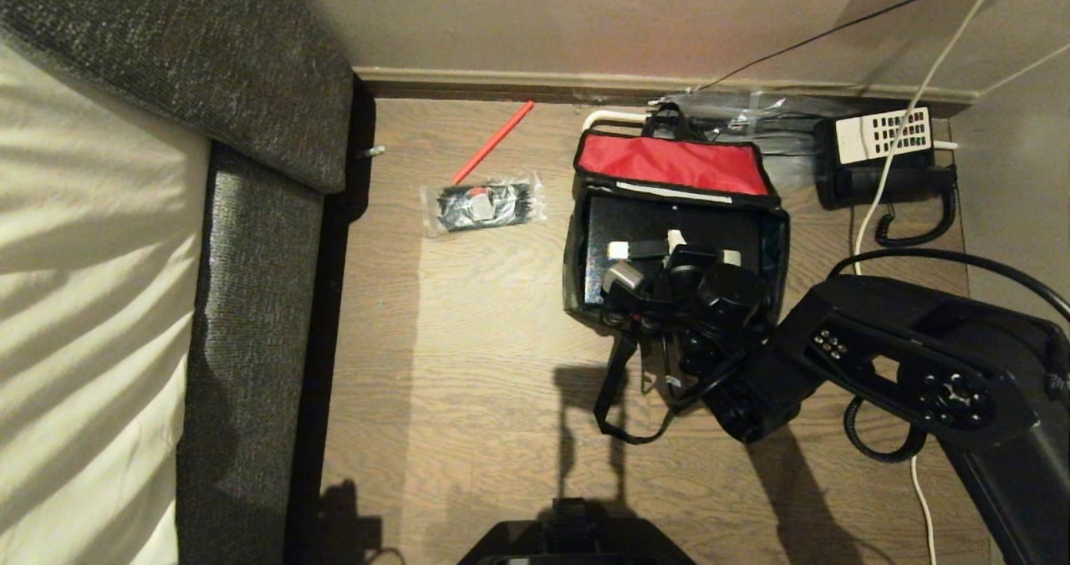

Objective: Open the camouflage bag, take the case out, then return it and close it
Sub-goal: Lift the black box

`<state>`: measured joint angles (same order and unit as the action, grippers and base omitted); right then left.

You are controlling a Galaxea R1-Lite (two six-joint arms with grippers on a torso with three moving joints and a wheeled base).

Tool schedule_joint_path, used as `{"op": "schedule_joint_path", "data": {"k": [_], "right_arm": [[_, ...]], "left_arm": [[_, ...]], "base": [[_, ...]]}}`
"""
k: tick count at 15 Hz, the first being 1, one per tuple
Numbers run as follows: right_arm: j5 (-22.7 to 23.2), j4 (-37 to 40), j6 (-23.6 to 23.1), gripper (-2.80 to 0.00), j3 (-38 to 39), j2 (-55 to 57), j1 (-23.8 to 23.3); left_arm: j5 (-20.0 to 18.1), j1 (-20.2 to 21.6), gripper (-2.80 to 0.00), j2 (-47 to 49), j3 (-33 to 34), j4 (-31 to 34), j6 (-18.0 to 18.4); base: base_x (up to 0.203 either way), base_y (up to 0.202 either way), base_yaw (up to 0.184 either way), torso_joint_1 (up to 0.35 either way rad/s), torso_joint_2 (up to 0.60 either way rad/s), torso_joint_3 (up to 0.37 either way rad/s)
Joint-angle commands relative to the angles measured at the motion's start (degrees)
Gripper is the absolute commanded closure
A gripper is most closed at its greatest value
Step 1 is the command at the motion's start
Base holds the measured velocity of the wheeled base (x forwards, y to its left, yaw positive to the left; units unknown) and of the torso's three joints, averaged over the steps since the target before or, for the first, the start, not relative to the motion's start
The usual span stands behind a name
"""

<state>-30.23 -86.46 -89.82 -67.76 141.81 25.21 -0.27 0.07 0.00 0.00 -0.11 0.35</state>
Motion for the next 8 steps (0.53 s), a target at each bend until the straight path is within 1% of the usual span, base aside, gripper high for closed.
{"op": "schedule_joint_path", "data": {"k": [1,4,8], "right_arm": [[-0.18,-1.20,-1.00,0.00,2.27,-4.98,0.26],[-0.26,-1.20,-1.72,0.00,4.46,-7.85,0.78],[-0.44,-1.20,-1.67,0.00,4.55,-10.07,1.33]], "left_arm": [[0.00,0.01,0.00,0.00,0.09,0.02,0.00],[0.00,0.01,0.00,0.00,0.09,0.02,0.00],[0.00,0.01,0.00,0.00,0.09,-0.07,0.00]], "base": [[0.000,0.000,0.000,0.000,0.00,0.000],[0.000,0.000,0.000,0.000,0.00,0.000],[0.000,0.000,0.000,0.000,0.00,0.000]]}}
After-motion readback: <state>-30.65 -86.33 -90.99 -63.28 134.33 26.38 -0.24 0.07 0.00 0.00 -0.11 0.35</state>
